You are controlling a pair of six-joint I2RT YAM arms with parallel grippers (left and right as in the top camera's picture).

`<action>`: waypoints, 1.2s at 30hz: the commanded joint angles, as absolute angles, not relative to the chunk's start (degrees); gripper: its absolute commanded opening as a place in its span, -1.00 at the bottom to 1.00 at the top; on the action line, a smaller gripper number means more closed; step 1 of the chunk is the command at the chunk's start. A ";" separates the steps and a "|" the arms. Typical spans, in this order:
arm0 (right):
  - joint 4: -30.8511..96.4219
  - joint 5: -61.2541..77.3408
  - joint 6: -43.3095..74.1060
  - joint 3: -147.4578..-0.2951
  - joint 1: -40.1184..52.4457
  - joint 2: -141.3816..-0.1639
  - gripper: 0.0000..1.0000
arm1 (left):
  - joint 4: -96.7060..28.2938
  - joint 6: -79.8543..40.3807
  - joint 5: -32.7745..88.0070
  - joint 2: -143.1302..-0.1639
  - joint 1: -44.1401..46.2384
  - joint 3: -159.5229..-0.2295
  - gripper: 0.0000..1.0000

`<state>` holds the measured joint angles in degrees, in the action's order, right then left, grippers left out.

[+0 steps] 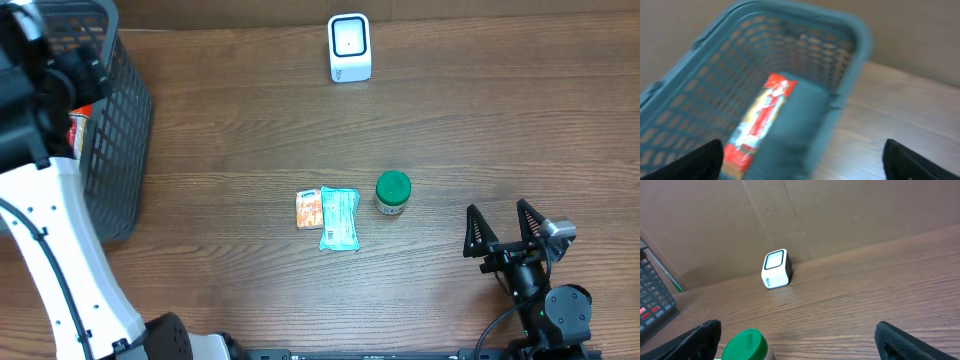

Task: Scan the item barcode
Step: 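Move the left gripper back into the grey basket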

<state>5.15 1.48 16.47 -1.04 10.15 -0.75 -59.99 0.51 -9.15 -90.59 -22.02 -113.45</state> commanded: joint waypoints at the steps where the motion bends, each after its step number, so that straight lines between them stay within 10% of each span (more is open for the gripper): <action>1: 4.80 1.41 16.12 -0.47 10.00 -0.45 1.00 | -60.16 5.06 -9.61 -94.21 -27.40 -112.97 0.93; 36: 4.80 1.39 16.12 -0.47 10.00 -0.45 1.00 | -45.12 20.51 -7.44 -129.08 -39.22 -112.97 1.00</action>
<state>5.15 1.45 16.49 -1.04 10.15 -0.75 -46.06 17.54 -7.97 -125.86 -38.68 -112.97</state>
